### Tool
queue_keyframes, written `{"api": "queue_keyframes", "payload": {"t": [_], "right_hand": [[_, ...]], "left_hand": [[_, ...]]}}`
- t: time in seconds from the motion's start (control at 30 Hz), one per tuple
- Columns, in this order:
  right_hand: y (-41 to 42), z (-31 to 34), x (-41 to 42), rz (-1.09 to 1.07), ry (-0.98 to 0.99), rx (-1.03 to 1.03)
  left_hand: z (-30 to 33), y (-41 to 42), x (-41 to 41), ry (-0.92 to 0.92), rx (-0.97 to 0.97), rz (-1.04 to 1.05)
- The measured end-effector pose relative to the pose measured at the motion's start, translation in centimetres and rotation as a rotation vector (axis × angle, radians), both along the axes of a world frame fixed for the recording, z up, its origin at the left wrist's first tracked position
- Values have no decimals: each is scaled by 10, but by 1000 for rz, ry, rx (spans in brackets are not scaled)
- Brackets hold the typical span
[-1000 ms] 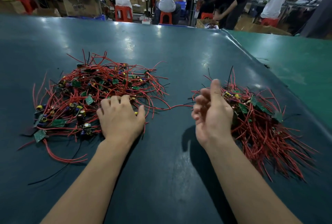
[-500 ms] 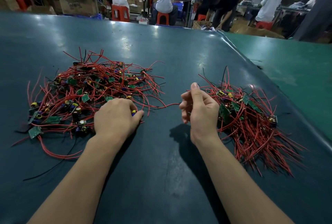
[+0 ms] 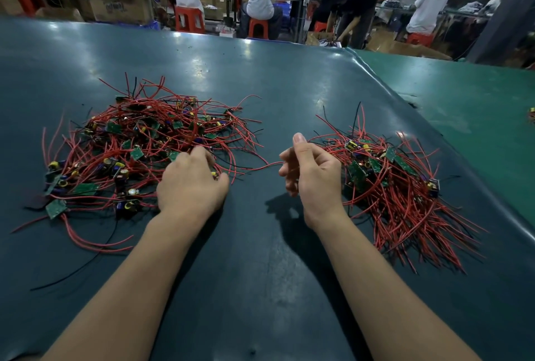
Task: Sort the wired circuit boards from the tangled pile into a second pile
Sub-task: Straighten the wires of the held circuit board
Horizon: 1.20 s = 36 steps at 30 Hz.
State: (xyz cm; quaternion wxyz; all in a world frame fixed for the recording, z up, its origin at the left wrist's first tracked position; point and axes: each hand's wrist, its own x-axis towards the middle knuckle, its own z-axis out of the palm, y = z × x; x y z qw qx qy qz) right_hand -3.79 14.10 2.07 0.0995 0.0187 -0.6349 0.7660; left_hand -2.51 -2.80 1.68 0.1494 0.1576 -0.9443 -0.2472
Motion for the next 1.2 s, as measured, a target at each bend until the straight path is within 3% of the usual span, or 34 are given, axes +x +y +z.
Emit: {"api": "queue_keyframes", "payload": {"t": [0.13,0.23,0.33,0.43,0.57,0.73,0.87,0.93,1.07,1.2], "right_hand": [[1,1,1,4,-15,13],[2,1,1,7,-22,12],[1,2,1,17,-26,-1],[0,2,0,29,-39,6],[-2,2,-1,31,-49,14],[-1,2,0,57,-62,37],[0,2,1,135,-62,89],[-3,4,3,235,-60,46],[-2,6,4,308,5,-6],[5,8,2,232,-14,-48]], "left_hand": [[-6,1,-3,-15,-124,-37],[-1,1,1,193,-40,-23],[8,3,8,410,124,13],[11,2,7,454,337,28],[11,5,5,570,480,22],[17,13,3,825,896,-27],[19,18,3,886,1209,-141],[13,25,6,877,1041,-274],[-5,44,9,820,469,-540],[-10,44,5,863,243,-587]]}}
